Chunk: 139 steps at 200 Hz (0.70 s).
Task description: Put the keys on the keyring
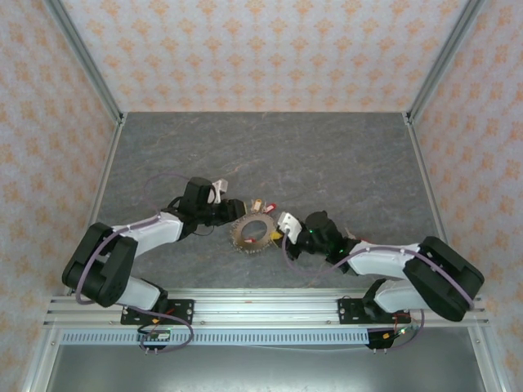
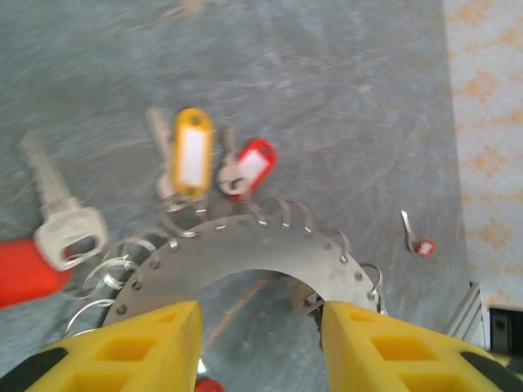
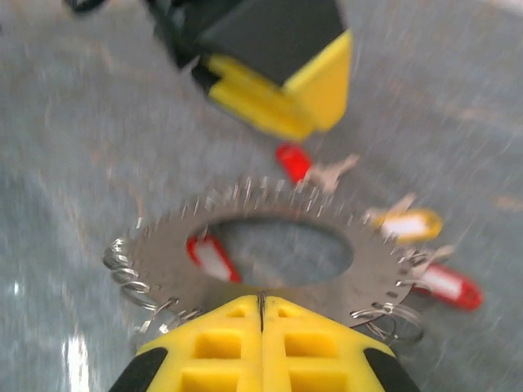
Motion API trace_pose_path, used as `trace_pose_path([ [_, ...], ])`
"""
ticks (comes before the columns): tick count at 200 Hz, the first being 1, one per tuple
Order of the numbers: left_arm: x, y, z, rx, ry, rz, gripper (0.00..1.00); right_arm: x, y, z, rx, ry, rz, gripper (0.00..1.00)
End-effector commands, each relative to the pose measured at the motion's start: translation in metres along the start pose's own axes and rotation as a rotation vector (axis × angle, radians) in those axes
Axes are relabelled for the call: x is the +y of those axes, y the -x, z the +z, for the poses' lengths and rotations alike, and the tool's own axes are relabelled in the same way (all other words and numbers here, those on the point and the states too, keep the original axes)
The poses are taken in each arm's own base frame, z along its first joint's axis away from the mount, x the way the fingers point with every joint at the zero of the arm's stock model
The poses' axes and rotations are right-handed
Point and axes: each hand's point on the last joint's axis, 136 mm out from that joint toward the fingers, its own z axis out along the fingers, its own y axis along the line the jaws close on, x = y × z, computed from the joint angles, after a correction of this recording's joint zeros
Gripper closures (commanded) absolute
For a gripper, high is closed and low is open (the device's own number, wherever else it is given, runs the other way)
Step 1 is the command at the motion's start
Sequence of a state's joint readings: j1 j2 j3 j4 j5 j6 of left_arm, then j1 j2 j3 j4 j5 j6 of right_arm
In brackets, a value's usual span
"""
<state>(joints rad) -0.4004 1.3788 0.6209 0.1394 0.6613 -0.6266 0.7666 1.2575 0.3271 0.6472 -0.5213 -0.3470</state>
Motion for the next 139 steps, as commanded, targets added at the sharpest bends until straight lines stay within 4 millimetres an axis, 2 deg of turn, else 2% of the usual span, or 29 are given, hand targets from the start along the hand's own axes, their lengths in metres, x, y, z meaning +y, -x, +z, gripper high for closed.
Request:
trace_pose_path([
  [1,-0.041,0.017,-0.019,-0.041,-0.062,0.191,0.57,-0.002,0.063,-0.012,-0.234,0.043,0.029,1.0],
  [19,-0.056,0.02,-0.025,-0.038,-0.098,0.242,0.57,-0.004,0.082,-0.019,-0.309,0.059,0.046,1.0],
  [47,-0.065,0.02,-0.032,-0.04,-0.121,0.275,0.57,-0.006,0.103,-0.03,-0.394,0.067,0.058,1.0],
  [59,-0.079,0.02,-0.038,-0.057,-0.185,0.319,0.57,-0.006,0.11,-0.035,-0.425,0.073,0.065,1.0],
  [75,-0.097,0.015,-0.05,-0.084,-0.255,0.447,0.55,-0.007,0.119,-0.042,-0.468,0.089,0.08,1.0],
  [95,-0.12,0.001,-0.069,-0.131,-0.345,0.689,0.53,-0.002,0.127,-0.047,-0.486,0.148,0.072,1.0],
  [121,-0.124,-0.001,-0.083,-0.236,-0.337,0.901,0.54,0.005,0.131,-0.048,-0.471,0.22,0.053,1.0],
  [139,-0.127,-0.006,-0.084,-0.225,-0.361,0.974,0.54,0.007,0.134,-0.048,-0.465,0.257,0.047,1.0],
])
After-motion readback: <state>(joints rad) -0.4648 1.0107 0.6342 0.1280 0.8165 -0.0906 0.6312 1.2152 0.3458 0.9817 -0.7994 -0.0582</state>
